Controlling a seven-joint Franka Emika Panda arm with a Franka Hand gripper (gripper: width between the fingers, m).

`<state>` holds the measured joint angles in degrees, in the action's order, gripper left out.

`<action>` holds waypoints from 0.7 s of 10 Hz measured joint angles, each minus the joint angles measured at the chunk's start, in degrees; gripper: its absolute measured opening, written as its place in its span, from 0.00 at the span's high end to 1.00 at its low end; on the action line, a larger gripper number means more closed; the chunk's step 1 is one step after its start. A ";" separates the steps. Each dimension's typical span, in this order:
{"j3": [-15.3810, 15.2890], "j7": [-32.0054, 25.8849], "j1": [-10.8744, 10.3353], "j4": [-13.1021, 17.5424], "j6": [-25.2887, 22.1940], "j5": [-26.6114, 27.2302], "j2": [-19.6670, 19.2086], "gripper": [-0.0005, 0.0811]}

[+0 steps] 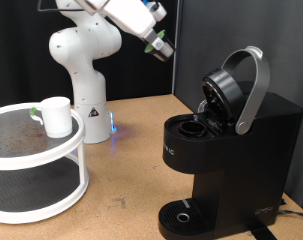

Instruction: Make a cup of coffee with the keurig machine

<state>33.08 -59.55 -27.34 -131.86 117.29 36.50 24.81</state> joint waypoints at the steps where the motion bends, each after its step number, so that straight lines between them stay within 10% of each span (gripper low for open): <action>1: -1.96 2.51 -0.06 0.26 3.13 -0.22 -0.93 0.42; 7: -4.82 4.52 -0.92 2.55 6.66 -0.68 -5.78 0.42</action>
<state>28.26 -55.03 -28.26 -129.31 123.95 35.82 19.04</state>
